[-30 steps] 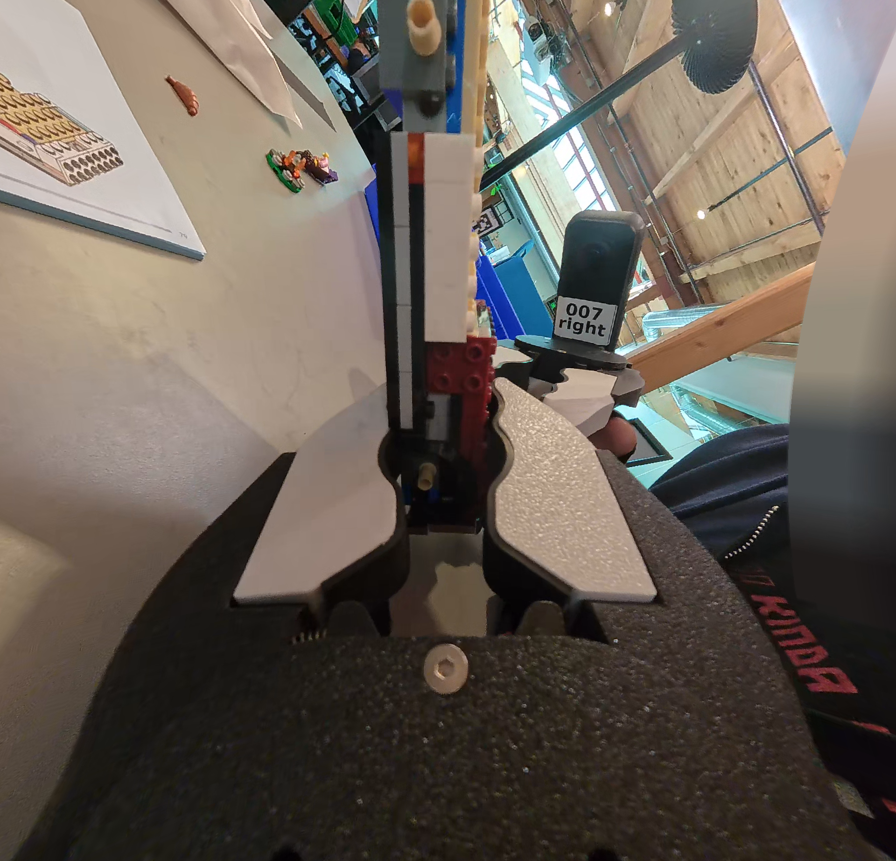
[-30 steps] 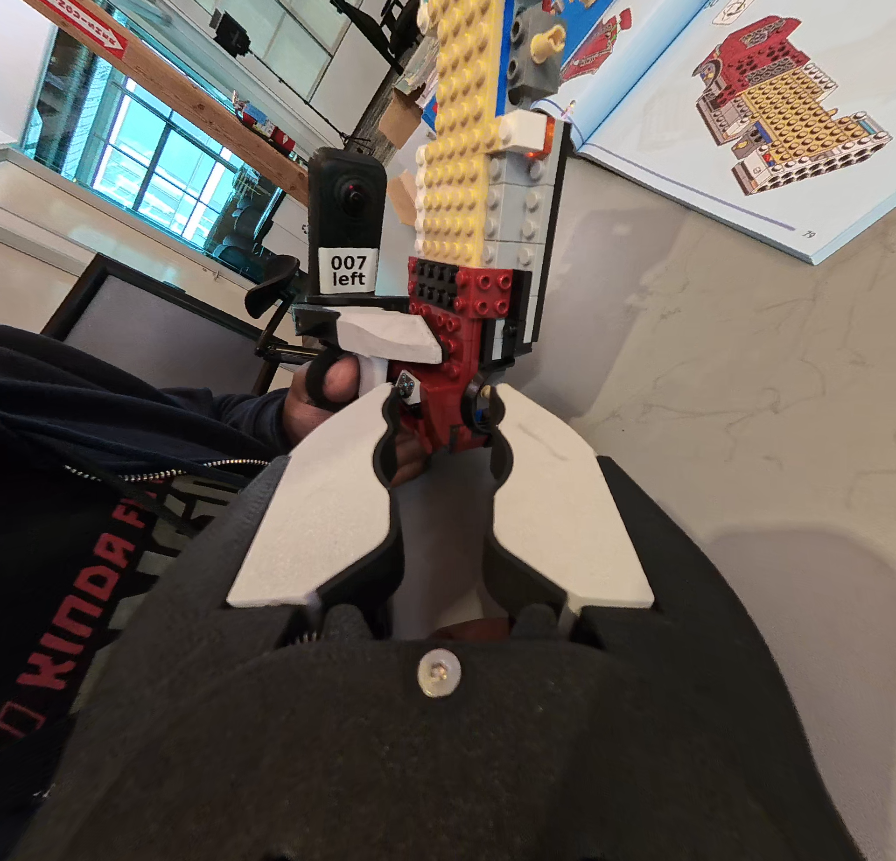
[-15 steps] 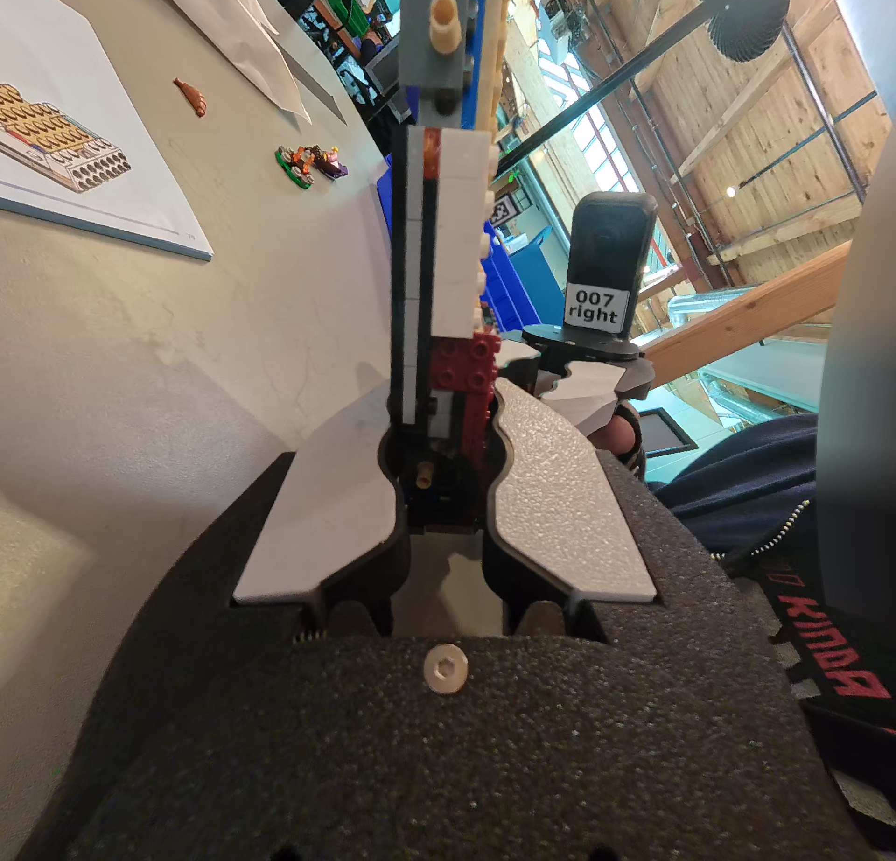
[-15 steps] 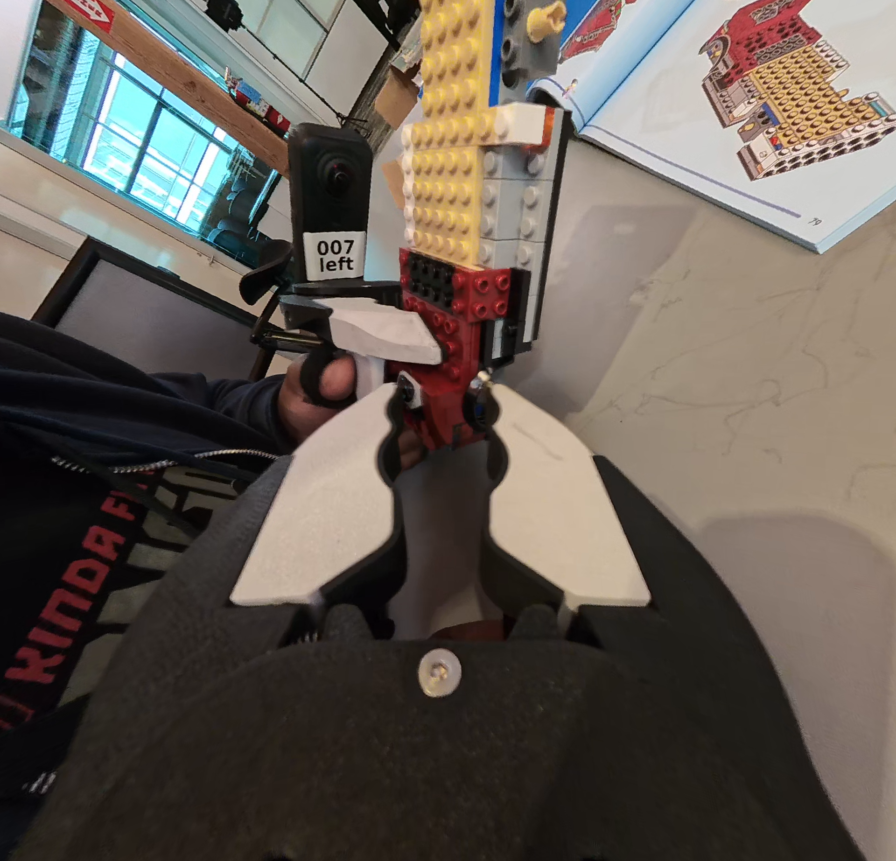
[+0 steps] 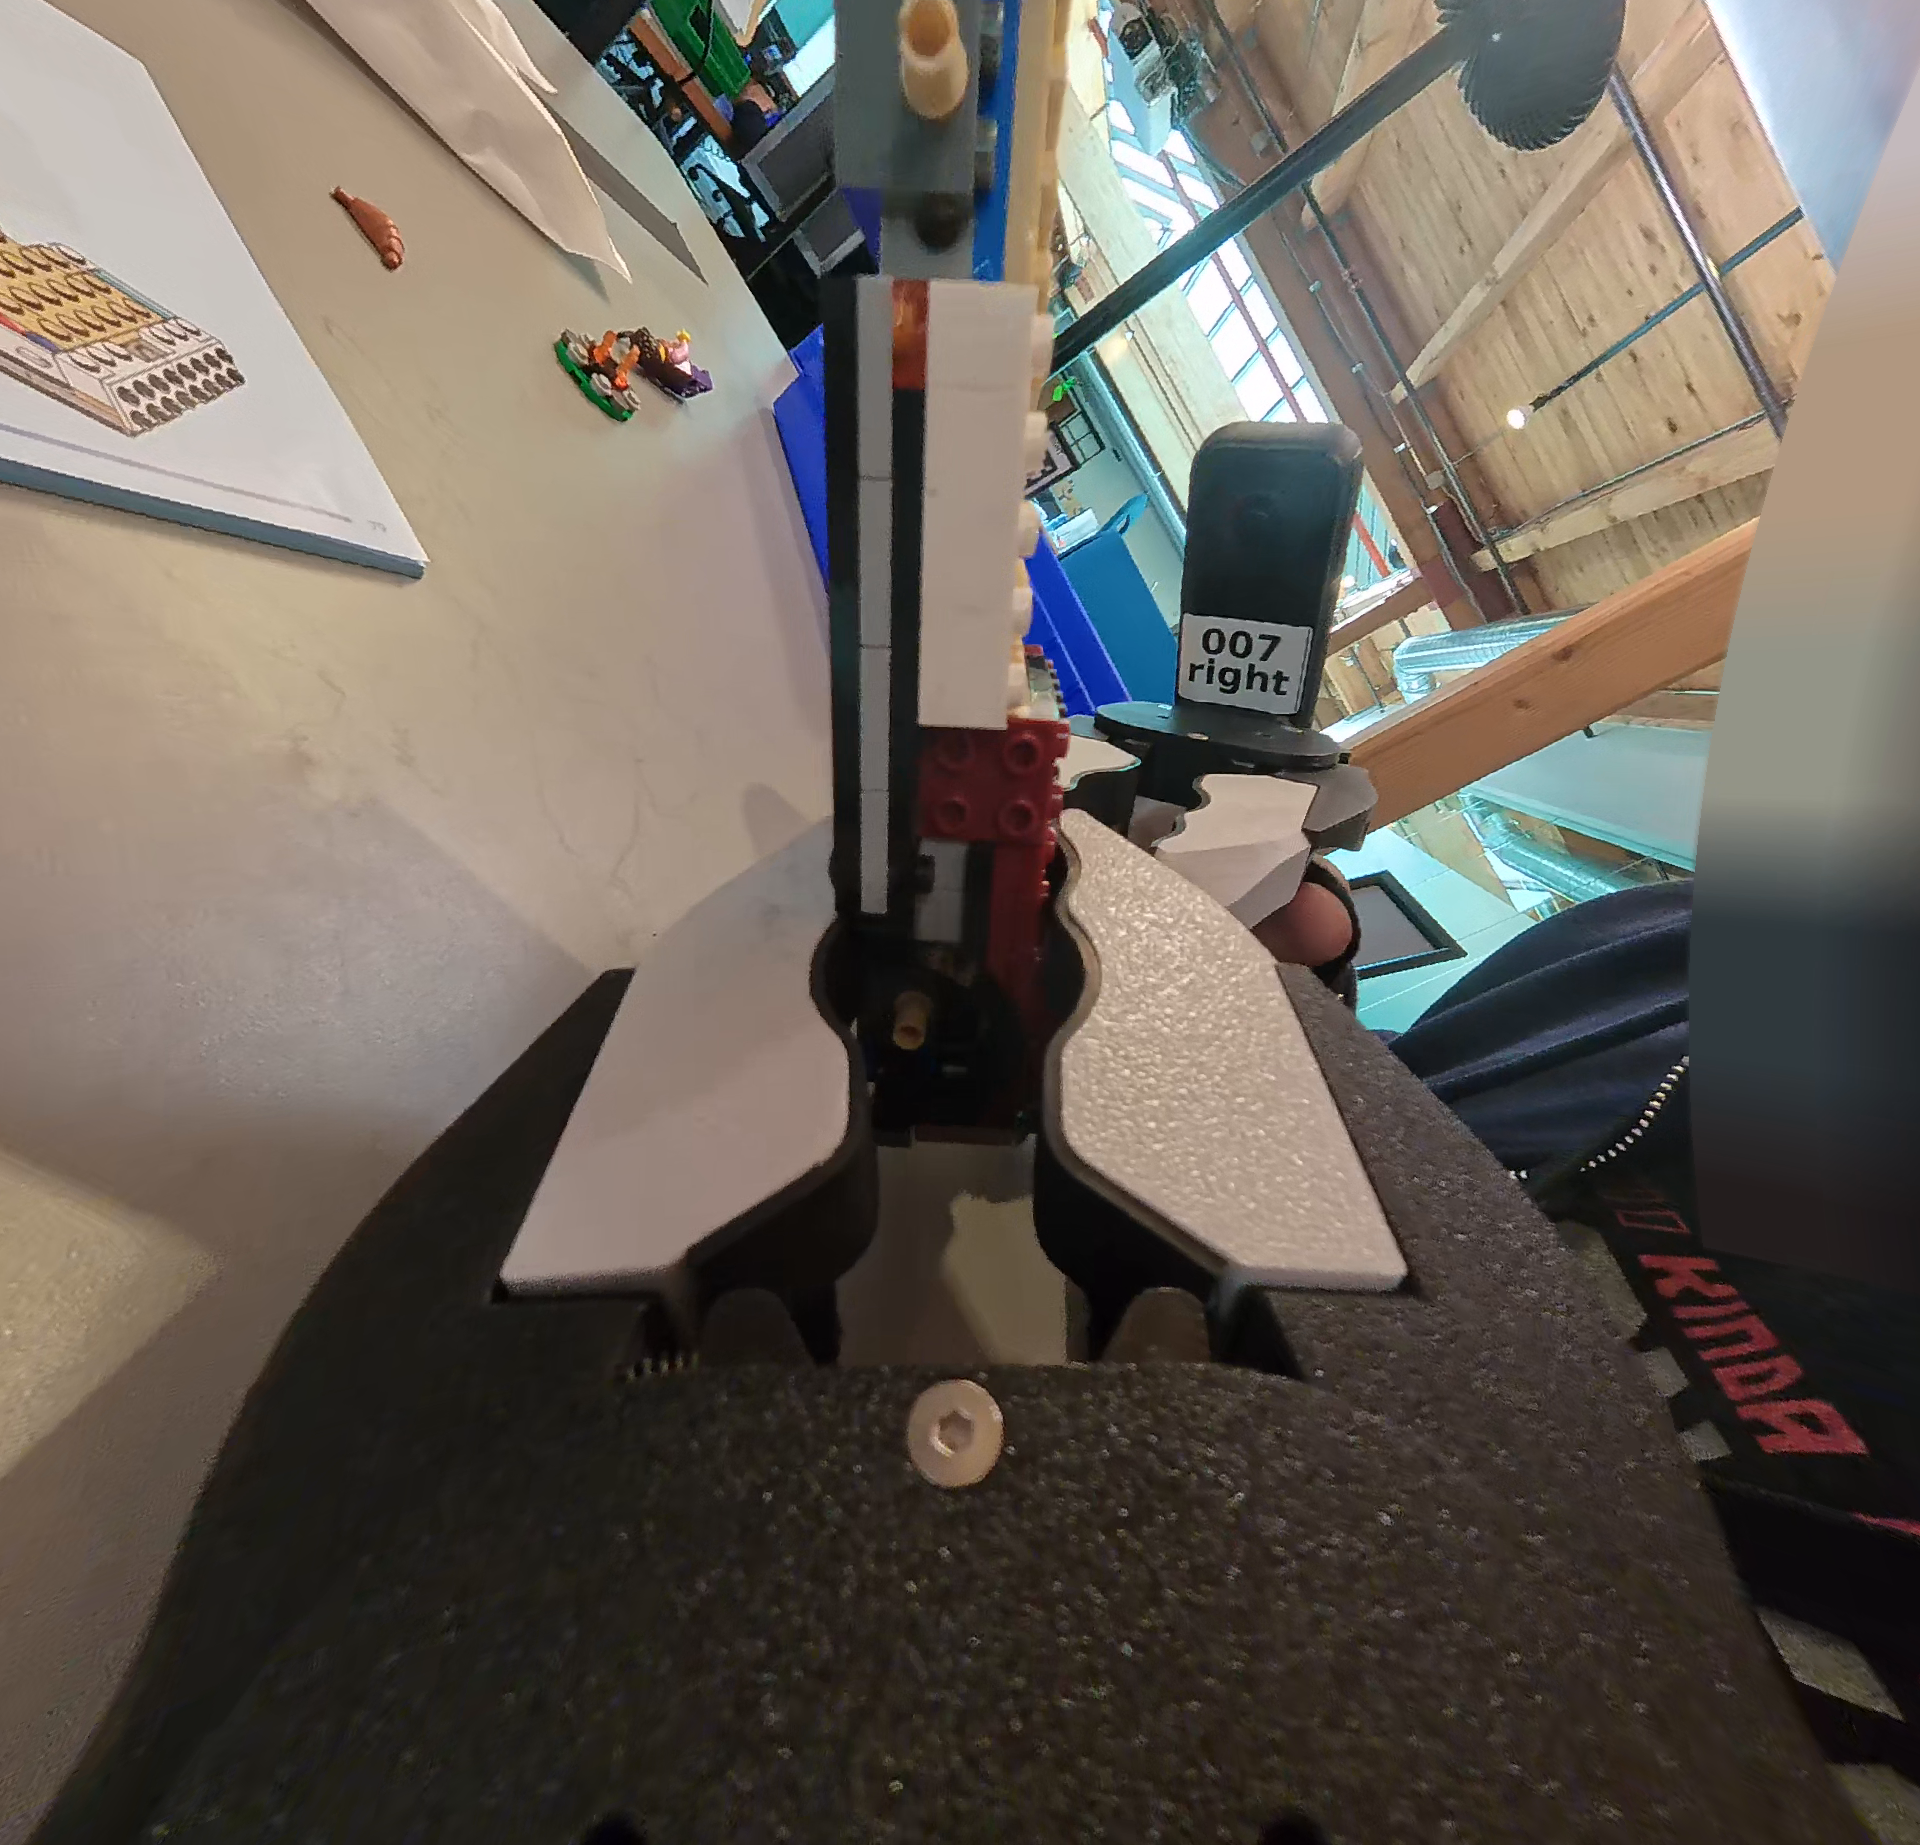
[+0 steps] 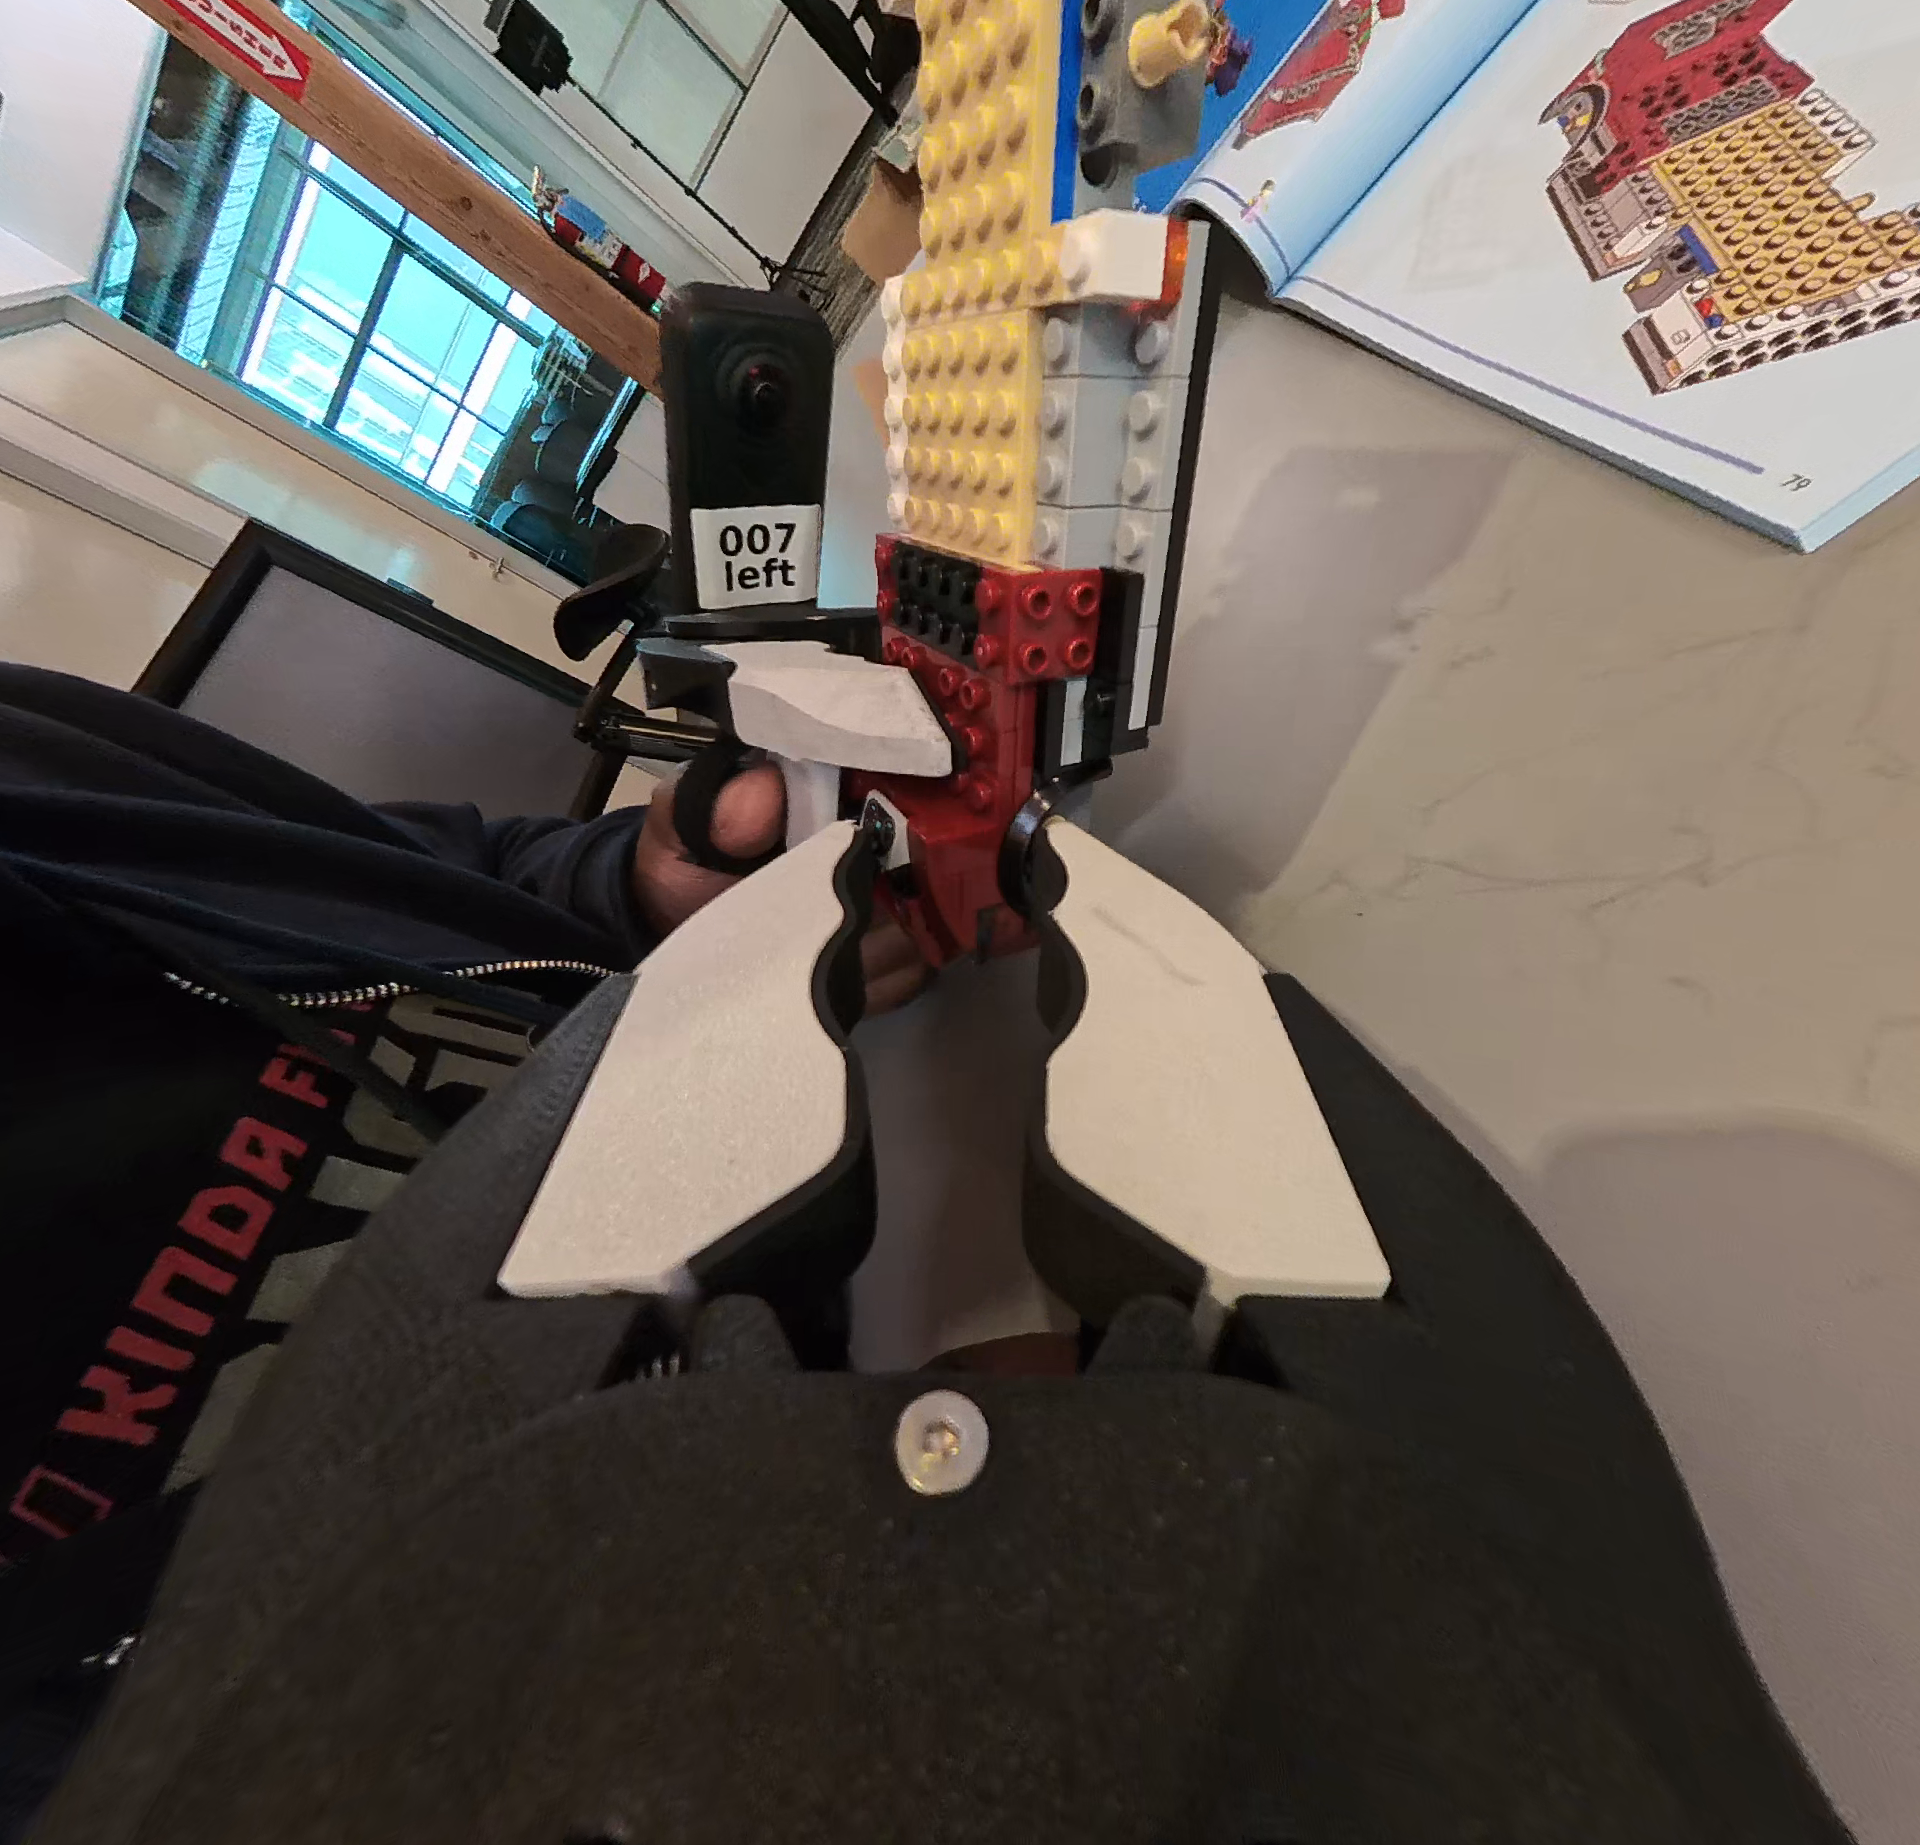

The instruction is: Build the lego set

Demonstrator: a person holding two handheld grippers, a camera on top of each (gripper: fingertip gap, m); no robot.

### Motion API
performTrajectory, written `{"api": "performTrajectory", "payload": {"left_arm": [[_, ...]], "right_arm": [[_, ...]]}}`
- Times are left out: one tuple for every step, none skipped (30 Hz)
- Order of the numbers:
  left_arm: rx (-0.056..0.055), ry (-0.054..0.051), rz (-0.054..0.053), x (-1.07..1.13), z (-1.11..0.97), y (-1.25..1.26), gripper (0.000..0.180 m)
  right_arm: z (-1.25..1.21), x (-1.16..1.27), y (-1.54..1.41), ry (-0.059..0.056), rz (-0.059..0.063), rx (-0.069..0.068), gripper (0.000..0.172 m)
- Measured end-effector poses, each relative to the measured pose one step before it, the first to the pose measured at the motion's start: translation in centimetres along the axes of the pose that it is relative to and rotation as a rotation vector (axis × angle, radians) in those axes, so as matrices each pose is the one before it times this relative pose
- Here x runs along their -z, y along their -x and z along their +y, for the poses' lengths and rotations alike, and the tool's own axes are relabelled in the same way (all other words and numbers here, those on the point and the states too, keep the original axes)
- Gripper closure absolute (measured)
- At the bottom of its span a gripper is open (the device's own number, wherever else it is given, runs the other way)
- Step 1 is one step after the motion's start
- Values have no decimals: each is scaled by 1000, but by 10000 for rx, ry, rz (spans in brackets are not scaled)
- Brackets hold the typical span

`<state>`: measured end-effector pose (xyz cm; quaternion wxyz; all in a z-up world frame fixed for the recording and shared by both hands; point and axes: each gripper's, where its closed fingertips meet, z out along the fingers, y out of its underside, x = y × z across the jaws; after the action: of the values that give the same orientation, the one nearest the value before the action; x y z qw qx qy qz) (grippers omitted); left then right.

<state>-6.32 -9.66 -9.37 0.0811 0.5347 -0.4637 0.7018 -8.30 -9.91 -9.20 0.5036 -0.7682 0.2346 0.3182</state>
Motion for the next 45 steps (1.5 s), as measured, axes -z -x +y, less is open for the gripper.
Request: {"api": "performTrajectory", "payload": {"left_arm": [[28, -21, 86, 37, -49, -80, 148], [10, -12, 67, 42, -20, -68, 148], [0, -8, 56, 30, -9, -61, 148], [-2, -10, 77, 23, -35, -84, 148], [-6, 3, 75, 11, -14, -82, 148], [-23, 8, 41, 5, -6, -61, 148], [-47, 7, -1, -13, 3, -21, 148], [-69, 10, -19, -28, 30, -22, 148], [-81, 12, -33, -28, 27, -27, 148], [-81, 8, -30, -23, 32, -29, 148], [-75, 16, -33, -30, 24, -4, 148], [-57, 14, -32, -16, 15, -2, 148], [-34, 17, -16, -26, 25, -6, 148], [-26, 20, -18, -24, 47, -9, 148], [-31, 18, -10, -18, 38, -13, 148], [-25, 19, -13, -24, 28, -17, 148], [-20, 13, -26, -21, 26, 17, 148], [-5, 3, -16, -13, 8, 8, 148], [-18, 5, -58, -20, 15, 45, 148], [-40, -6, -76, -21, 11, 61, 148], [-39, -3, -50, -26, 9, 31, 148], [-24, 2, -27, -15, 17, 3, 148], [-8, 6, -11, -24, 6, -4, 148], [2, -3, -28, -31, 6, 27, 148], [31, -24, 11, -24, -19, -9, 148], [17, -8, -7, -34, 0, 13, 148], [-2, -4, -28, -32, 4, 30, 148], [0, -6, -15, -32, -9, 20, 148], [-3, 7, -28, -30, 2, 44, 148], [-17, 7, -36, -31, 18, 39, 148], [-32, 5, -47, -18, 15, 39, 148], [-44, -6, -45, -19, 5, 16, 148], [-17, 9, -30, -29, 15, 22, 148], [29, -4, -5, -3, -9, 27, 148], [69, -2, -1, -8, -38, 56, 148], [132, -7, -20, -20, -19, 103, 148], [161, -33, -1, -25, -42, 100, 148], [225, -63, 68, -11, -101, 51, 148], [288, -34, 81, -10, -67, 82, 148], [293, -57, 94, 6, -120, 93, 148], [280, -141, 147, 51, -239, 8, 148], [205, -93, 39, 27, -132, 97, 148], [137, -37, -45, 36, -73, 178, 149], [98, -53, -28, 58, -110, 112, 149], [63, -80, -18, 65, -142, 74, 149]], "right_arm": [[-40, -1, 89, -33, -31, 0, 142], [-10, -4, 76, -16, -40, -5, 143], [-17, 12, 78, -13, -62, -27, 143], [-21, 11, 86, -23, -86, -45, 143], [-11, 17, 75, -6, -84, -61, 144], [16, 5, 42, 10, -53, -52, 144], [18, 17, 26, 20, -22, -26, 144], [28, 36, -8, 30, -11, -7, 144], [22, 32, 5, 25, -14, -1, 144], [29, 40, -7, 8, -23, -20, 144], [27, 22, -17, 1, -32, -50, 144], [16, 25, -18, 0, -43, -55, 144], [22, 21, -10, 7, -52, -51, 145], [28, 22, -3, 27, -44, -35, 145], [34, 27, 2, 33, -22, 9, 145], [27, 13, -17, 28, 6, 24, 145], [9, 17, -19, 17, 9, 11, 145], [14, 3, -26, 7, 3, 1, 145], [13, -8, -64, 6, 15, -19, 146], [11, -2, -57, 2, 16, -30, 146], [14, -9, -40, -2, 12, -18, 146], [8, 5, -10, -2, 12, 1, 146], [-11, 14, -22, -1, 15, 4, 146], [-12, 14, -15, -10, 7, -1, 146], [-24, 16, -12, -13, -9, -4, 146], [-20, 31, -33, 1, 1, -12, 146], [-21, 16, -38, 6, 16, -11, 146], [-8, 3, -40, 9, 19, -17, 146], [-4, 6, -49, 22, 22, -38, 146], [15, 10, -45, 31, 22, -34, 146], [12, -4, -42, 27, 13, -32, 146], [1, 12, -39, 19, 2, -44, 146], [-13, 9, -23, 4, -1, -23, 146], [-52, -8, -17, -32, -4, 12, 146], [-49, -16, -44, -55, 3, 14, 146], [-79, -19, -74, -66, 17, 13, 146], [-128, -16, -50, -99, 16, 53, 145], [-128, -17, -25, -119, 34, 81, 145], [-103, -40, -27, -104, 81, 77, 144], [-151, -55, 9, -126, 91, 119, 144], [-143, -37, 49, -148, 100, 192, 143], [-91, 9, 35, -114, 127, 250, 141], [-124, 66, 59, -116, 128, 323, 135], [-205, 157, 53, -175, 147, 420, 127], [-250, 248, 39, -225, 186, 561, 125]]}}
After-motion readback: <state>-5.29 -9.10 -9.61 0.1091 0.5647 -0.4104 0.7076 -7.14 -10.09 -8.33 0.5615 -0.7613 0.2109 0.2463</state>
